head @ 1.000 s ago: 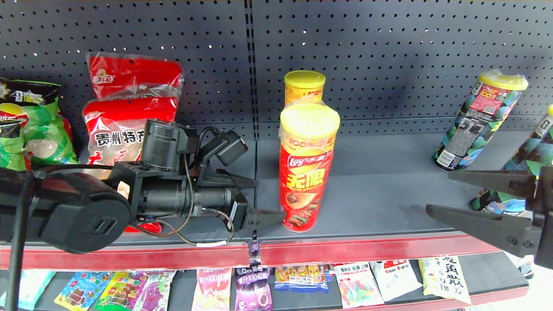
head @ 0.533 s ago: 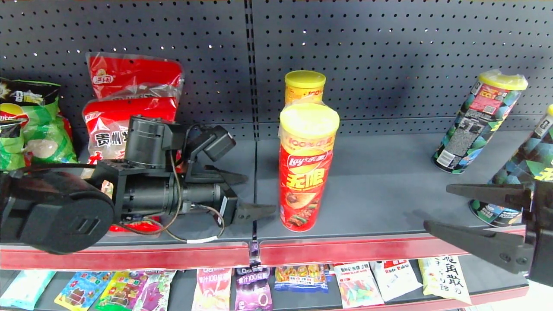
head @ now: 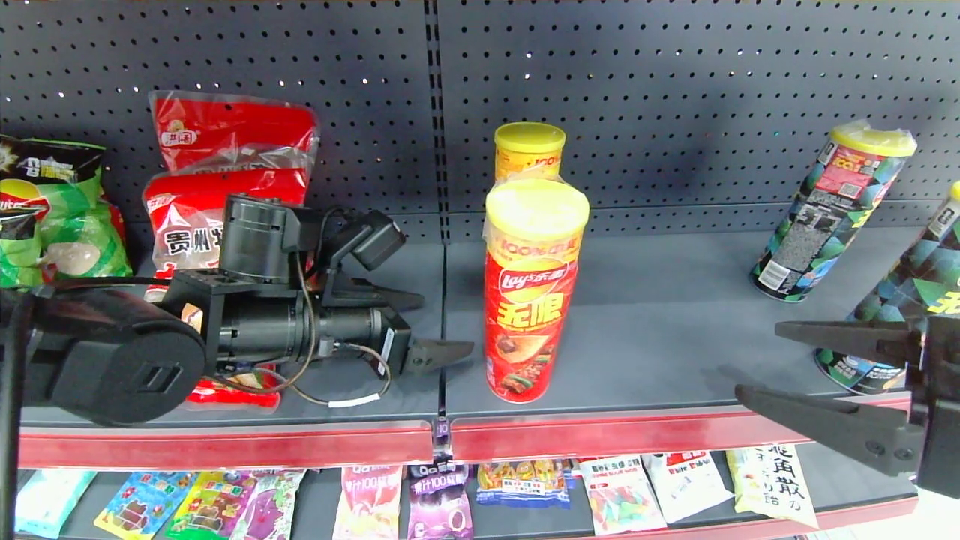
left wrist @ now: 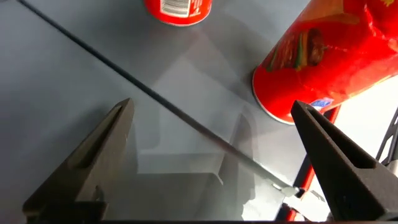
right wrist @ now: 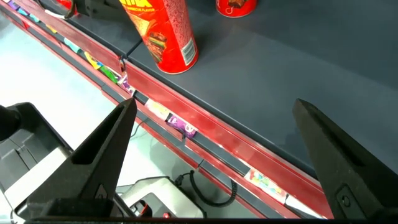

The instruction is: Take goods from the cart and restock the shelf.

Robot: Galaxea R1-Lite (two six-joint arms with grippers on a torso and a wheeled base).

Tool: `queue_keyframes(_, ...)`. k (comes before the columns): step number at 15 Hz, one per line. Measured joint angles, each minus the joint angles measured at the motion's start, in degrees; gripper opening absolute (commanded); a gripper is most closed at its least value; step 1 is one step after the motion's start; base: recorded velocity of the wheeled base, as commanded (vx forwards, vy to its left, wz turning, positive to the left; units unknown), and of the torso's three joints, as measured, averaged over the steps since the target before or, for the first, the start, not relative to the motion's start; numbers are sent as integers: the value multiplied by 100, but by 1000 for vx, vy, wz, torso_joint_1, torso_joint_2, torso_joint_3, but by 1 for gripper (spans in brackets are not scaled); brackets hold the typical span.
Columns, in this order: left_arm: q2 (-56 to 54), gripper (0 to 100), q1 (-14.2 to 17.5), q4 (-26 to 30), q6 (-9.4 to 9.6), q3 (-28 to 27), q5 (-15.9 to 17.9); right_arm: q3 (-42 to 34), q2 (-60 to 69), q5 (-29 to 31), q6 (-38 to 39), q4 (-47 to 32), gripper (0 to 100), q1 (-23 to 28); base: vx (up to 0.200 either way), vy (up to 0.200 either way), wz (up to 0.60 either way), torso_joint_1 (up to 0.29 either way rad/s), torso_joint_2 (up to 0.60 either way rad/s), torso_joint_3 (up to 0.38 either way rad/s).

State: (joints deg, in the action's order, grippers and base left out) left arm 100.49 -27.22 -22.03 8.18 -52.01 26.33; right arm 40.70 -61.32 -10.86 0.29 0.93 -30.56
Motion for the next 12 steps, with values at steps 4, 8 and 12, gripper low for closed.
queue_keyframes(4, 98, 100, -61, 0, 0, -34, 18, 0, -41, 0, 4, 0, 100, 0, 0, 0, 0, 0, 0, 0)
queue_keyframes(8, 172, 100, -94, -2, 0, -111, 21, 0, -56, -9, 6, -2, 100, 35, 0, 0, 0, 0, 0, 0)
queue_keyframes(12, 240, 100, -116, -5, 0, -179, 21, 0, -59, -11, 4, 0, 100, 77, 0, 0, 0, 0, 0, 0)
